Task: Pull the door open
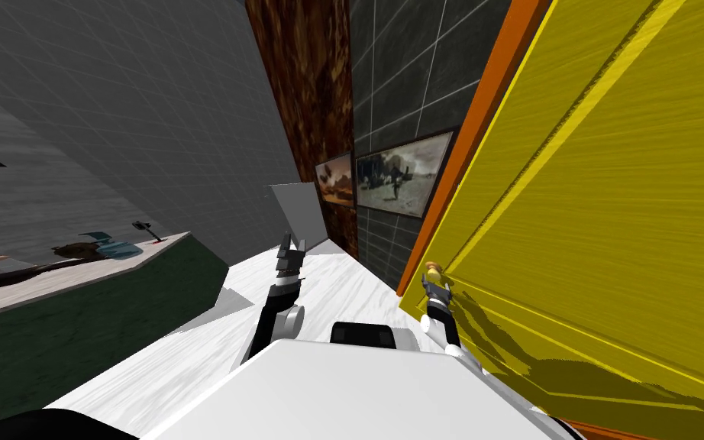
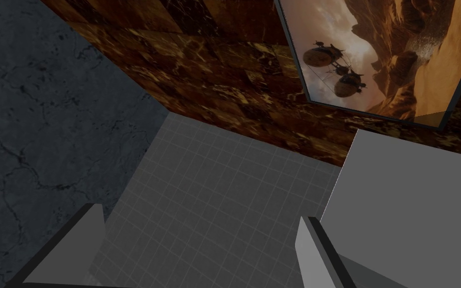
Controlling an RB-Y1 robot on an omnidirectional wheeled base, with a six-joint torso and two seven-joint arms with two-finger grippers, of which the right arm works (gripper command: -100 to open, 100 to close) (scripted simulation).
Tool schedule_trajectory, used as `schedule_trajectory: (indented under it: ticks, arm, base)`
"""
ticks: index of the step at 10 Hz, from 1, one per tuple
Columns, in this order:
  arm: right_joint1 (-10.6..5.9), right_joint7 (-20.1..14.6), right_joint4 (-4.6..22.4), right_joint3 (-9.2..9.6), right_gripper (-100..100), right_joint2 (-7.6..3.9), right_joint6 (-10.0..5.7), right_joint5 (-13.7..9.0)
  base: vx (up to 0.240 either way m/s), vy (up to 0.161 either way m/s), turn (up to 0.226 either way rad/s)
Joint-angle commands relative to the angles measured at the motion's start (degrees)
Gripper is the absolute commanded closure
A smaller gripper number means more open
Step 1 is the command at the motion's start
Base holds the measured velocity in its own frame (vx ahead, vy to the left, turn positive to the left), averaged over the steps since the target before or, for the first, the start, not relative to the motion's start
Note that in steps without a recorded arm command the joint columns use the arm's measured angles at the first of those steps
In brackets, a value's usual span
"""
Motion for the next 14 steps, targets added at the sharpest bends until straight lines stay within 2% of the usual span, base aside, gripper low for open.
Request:
schedule_trajectory:
  ticks: [1,3,5,6,11,12,14]
  arm:
    - [0.66,-2.32,0.89,0.23,-100,-1.84,-0.25,-0.03]
    - [1.44,-4.14,1.18,0.38,-100,-3.42,-0.26,-0.1]
    - [1.2,-4.36,1.62,0.43,-100,-3.43,-0.59,-0.06]
    - [1.2,-4.36,1.62,0.43,100,-3.43,-0.59,-0.06]
    - [1.2,-4.36,1.62,0.43,100,-3.43,-0.59,-0.06]
    - [1.25,-5.04,1.26,1.47,100,-3.58,-0.28,0.56]
    - [1.26,-5.61,0.95,2.3,100,-3.63,-0.09,1.03]
  base:
    - [0.14,0.018,0.039]
    - [0.132,0.007,0.034]
    - [0.066,-0.005,0.007]
    - [-0.001,-0.003,-0.022]
    - [-0.006,-0.001,0.004]
    - [-0.126,-0.002,0.051]
    - [-0.192,-0.016,0.062]
